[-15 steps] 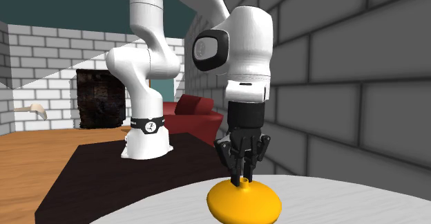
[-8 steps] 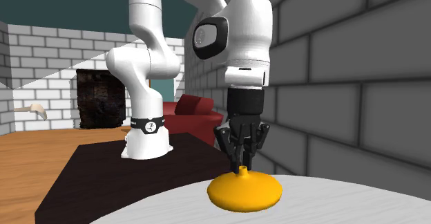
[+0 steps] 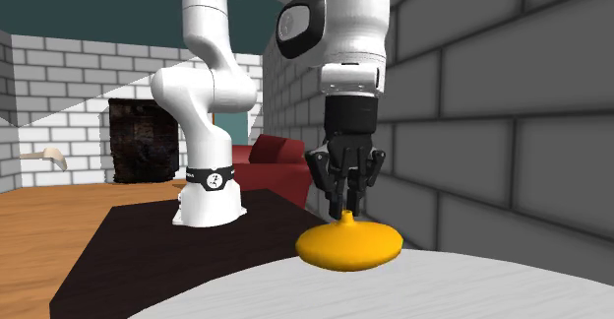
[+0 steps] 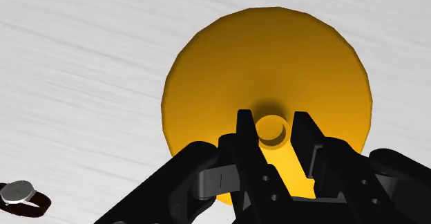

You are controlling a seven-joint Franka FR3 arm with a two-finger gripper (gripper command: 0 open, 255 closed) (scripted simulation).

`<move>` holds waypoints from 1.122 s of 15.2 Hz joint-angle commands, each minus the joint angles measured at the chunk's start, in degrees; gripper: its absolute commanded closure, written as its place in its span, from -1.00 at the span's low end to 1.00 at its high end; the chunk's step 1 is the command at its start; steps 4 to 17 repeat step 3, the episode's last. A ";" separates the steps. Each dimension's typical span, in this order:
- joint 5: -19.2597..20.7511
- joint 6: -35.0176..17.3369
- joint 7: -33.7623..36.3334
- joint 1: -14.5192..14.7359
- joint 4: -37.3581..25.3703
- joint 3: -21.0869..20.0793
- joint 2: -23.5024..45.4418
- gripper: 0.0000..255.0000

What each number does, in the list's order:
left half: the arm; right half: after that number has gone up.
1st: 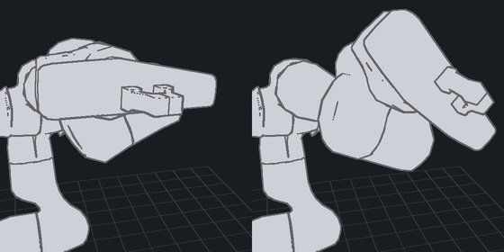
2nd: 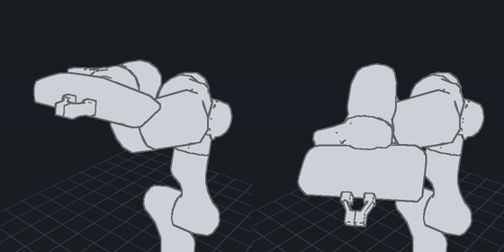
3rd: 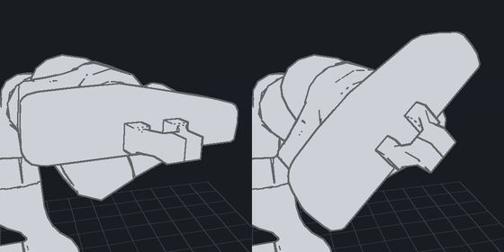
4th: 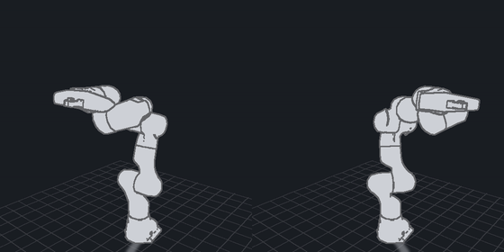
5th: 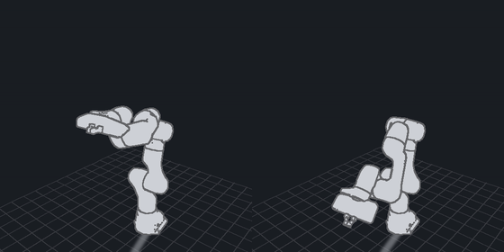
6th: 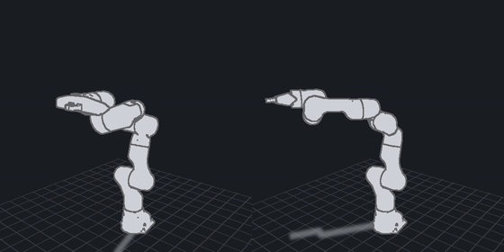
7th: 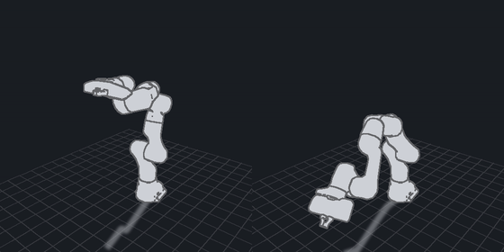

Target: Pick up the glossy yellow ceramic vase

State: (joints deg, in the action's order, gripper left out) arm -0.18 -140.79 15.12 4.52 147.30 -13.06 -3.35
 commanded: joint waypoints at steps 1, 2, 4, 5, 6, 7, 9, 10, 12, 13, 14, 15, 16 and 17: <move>-0.52 2.00 -0.57 -0.01 -0.43 0.12 -1.60 1.00; -0.56 2.14 -0.59 0.00 -0.46 0.13 -1.71 1.00; -0.56 2.14 -0.59 0.00 -0.45 0.13 -1.71 1.00; -0.56 2.14 -0.59 0.00 -0.45 0.13 -1.71 1.00; -0.56 2.14 -0.59 0.00 -0.45 0.13 -1.71 1.00; -0.56 2.14 -0.59 0.00 -0.45 0.13 -1.71 1.00; -0.56 2.14 -0.59 0.00 -0.45 0.13 -1.71 1.00; -0.56 2.14 -0.59 0.00 -0.45 0.13 -1.71 1.00; -0.56 2.14 -0.59 0.00 -0.45 0.13 -1.71 1.00; -0.56 2.14 -0.59 0.00 -0.45 0.13 -1.71 1.00; -0.56 2.14 -0.59 0.00 -0.45 0.13 -1.71 1.00; -0.56 2.14 -0.59 0.00 -0.45 0.13 -1.71 1.00; -0.56 2.14 -0.59 0.00 -0.45 0.13 -1.71 1.00; -0.56 2.14 -0.59 0.00 -0.45 0.13 -1.71 1.00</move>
